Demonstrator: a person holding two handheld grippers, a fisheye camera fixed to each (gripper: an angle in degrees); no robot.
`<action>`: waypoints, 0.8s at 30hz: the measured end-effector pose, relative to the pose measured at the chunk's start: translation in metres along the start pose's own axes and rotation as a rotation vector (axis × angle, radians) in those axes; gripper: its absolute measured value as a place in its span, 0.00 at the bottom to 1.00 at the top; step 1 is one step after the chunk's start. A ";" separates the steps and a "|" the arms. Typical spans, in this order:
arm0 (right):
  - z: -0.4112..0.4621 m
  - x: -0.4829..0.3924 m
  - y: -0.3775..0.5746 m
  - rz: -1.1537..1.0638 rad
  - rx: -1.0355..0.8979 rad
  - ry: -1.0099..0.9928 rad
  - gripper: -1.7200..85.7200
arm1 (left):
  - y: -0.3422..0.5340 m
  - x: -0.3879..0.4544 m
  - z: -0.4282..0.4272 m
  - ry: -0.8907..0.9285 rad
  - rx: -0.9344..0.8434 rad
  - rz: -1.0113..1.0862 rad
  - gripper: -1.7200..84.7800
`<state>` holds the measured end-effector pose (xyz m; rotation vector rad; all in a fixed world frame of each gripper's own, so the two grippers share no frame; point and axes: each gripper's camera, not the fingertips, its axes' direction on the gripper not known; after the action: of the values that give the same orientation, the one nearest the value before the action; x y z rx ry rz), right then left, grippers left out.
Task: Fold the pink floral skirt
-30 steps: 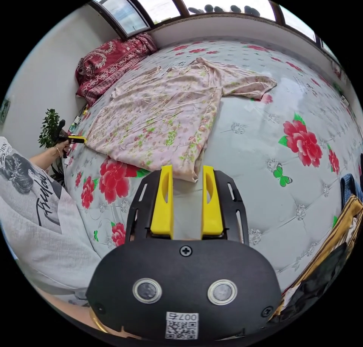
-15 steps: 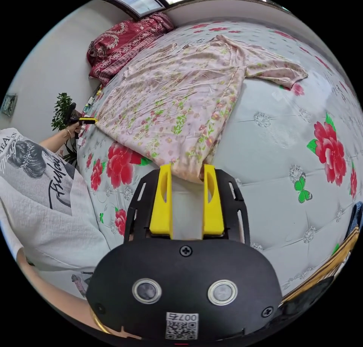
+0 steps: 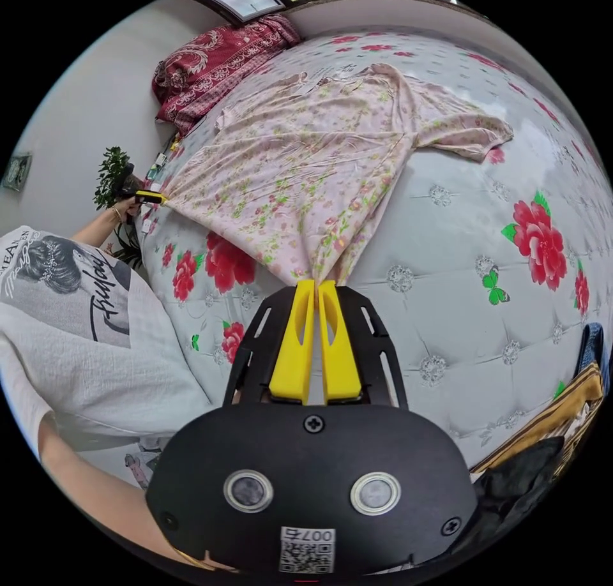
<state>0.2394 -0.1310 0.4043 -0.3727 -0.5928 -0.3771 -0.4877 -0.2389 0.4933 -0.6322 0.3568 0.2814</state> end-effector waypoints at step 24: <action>-0.135 -0.014 0.043 0.217 0.113 -0.395 0.02 | -0.045 0.019 -0.118 -0.046 -0.188 0.155 0.01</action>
<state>0.3110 -0.1500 0.2822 -0.4014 -0.9457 -0.0579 -0.4822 -0.3439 0.4213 -0.7833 0.3382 0.4812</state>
